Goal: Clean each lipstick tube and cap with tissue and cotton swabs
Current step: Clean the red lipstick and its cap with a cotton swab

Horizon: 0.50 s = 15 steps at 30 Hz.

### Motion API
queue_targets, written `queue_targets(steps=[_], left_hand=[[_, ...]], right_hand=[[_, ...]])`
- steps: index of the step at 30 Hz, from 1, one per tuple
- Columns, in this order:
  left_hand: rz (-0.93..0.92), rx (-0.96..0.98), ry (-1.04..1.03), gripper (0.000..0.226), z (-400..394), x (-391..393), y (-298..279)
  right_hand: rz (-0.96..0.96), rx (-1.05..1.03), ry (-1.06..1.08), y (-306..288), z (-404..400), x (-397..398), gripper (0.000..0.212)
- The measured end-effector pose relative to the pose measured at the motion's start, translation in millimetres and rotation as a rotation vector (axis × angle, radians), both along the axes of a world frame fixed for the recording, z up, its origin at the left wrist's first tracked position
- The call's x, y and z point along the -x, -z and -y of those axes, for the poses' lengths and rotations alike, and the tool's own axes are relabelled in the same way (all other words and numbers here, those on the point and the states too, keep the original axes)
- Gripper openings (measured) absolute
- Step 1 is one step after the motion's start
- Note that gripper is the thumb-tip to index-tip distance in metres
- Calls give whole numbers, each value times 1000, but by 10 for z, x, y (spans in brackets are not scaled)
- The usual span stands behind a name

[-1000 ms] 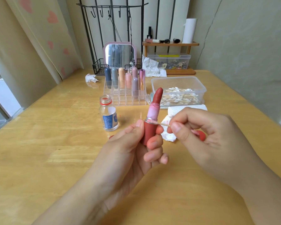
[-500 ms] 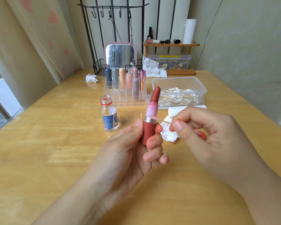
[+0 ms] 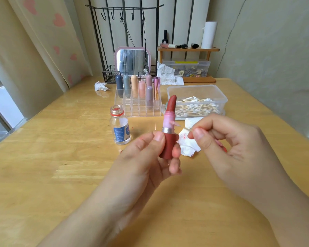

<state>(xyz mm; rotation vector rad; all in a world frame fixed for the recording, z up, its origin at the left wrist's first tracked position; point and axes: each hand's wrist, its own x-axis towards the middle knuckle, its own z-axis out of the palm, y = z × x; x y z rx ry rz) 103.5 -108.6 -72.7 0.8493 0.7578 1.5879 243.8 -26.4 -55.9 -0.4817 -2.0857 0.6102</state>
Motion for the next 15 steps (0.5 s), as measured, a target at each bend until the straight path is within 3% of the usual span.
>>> queue_targets(steps=[9,15], left_hand=[[-329,-38,-405,20,-14,11,66],[-478,-44,-498,19,-9,-7,70]], right_hand=[[28,-57,56,29,11,20,21],[37,-86,94,39,19,32,22]])
